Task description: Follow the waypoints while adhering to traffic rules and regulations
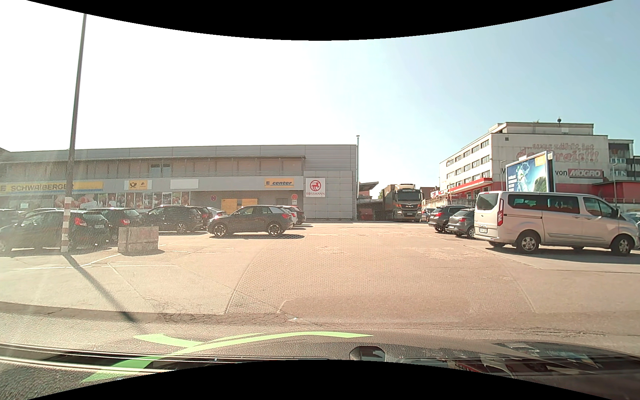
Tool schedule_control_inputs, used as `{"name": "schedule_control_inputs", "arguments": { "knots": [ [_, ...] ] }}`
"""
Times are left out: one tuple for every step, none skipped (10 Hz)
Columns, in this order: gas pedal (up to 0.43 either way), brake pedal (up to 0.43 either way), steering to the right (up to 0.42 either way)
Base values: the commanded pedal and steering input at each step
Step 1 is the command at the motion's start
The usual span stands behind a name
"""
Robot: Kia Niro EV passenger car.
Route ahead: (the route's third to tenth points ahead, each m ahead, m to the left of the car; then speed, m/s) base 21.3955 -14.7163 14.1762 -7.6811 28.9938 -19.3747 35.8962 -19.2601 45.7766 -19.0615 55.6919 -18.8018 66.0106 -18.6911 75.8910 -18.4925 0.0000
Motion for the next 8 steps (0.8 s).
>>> {"name": "schedule_control_inputs", "arguments": {
  "knots": [
    [0.000,0.415,-0.056],
    [0.000,0.439,-0.055],
    [0.000,0.451,-0.055],
    [0.000,0.457,-0.055],
    [0.000,0.445,-0.055],
    [0.000,0.433,-0.055],
    [0.000,0.427,-0.055],
    [0.000,0.427,-0.055]
  ]
}}
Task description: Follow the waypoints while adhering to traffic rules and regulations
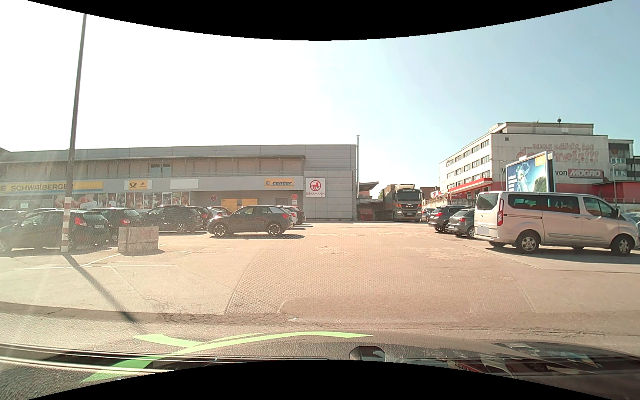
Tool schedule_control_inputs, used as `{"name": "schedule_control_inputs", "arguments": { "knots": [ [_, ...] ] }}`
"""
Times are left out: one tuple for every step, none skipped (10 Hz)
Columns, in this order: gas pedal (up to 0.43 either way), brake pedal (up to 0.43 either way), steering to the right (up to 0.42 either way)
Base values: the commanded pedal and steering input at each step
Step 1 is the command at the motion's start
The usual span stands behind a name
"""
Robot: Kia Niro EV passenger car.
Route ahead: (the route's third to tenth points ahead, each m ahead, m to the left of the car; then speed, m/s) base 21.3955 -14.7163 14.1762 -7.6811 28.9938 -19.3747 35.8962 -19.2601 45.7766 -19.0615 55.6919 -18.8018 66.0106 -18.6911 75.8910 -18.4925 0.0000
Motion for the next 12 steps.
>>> {"name": "schedule_control_inputs", "arguments": {
  "knots": [
    [0.000,0.427,-0.055],
    [0.000,0.427,-0.055],
    [0.000,0.421,-0.056],
    [0.000,0.421,-0.056],
    [0.000,0.421,-0.055],
    [0.000,0.421,-0.055],
    [0.000,0.421,-0.055],
    [0.000,0.421,-0.056],
    [0.000,0.421,-0.055],
    [0.000,0.415,-0.055],
    [0.000,0.415,-0.055],
    [0.000,0.415,-0.056]
  ]
}}
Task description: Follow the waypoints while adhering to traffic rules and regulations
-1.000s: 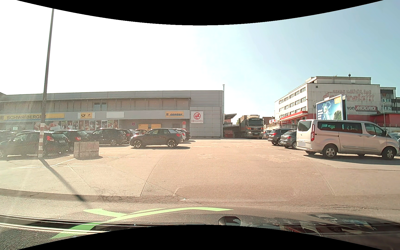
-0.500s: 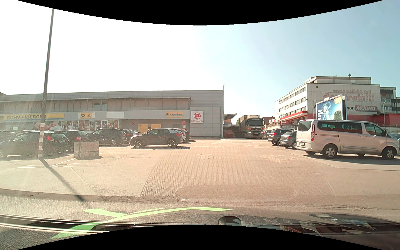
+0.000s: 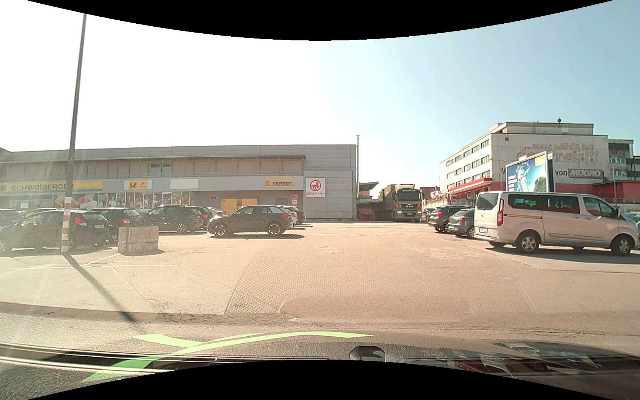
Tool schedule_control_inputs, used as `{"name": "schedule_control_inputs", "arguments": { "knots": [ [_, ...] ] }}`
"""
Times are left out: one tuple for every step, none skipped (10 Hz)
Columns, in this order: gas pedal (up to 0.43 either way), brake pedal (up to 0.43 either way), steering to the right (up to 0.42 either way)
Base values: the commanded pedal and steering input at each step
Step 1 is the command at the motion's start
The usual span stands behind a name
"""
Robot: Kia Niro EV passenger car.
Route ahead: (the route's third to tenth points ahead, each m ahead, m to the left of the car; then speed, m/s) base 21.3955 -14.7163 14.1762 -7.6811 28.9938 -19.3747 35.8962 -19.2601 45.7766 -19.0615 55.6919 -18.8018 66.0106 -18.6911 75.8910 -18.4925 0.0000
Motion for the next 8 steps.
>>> {"name": "schedule_control_inputs", "arguments": {
  "knots": [
    [0.000,0.415,-0.055],
    [0.000,0.415,-0.055],
    [0.000,0.415,-0.055],
    [0.000,0.415,-0.055],
    [0.000,0.415,-0.055],
    [0.000,0.415,-0.055],
    [0.000,0.415,-0.056],
    [0.000,0.415,-0.055]
  ]
}}
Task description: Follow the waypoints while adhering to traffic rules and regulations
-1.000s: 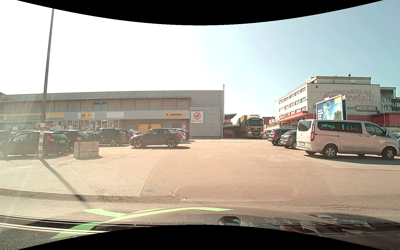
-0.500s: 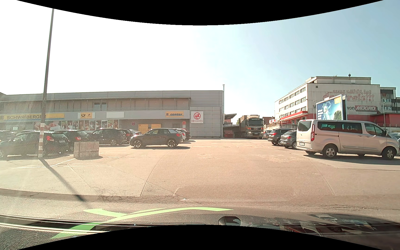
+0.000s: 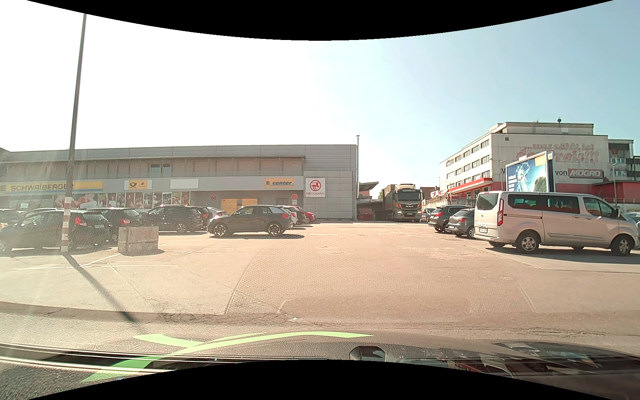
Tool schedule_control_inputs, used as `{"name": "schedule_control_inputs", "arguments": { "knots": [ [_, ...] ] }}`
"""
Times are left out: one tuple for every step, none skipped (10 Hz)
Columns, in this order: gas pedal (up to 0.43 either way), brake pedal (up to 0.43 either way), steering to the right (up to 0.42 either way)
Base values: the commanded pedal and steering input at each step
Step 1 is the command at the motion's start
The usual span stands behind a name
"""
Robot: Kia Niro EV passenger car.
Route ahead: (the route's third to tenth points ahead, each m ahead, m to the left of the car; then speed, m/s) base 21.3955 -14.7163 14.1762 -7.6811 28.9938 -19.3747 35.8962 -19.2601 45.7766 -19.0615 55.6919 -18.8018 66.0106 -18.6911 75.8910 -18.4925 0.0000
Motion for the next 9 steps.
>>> {"name": "schedule_control_inputs", "arguments": {
  "knots": [
    [0.000,0.415,-0.055],
    [0.000,0.415,-0.055],
    [0.000,0.415,-0.055],
    [0.000,0.421,-0.055],
    [0.000,0.421,-0.055],
    [0.000,0.415,-0.056],
    [0.000,0.415,-0.055],
    [0.000,0.421,-0.055],
    [0.000,0.415,-0.055]
  ]
}}
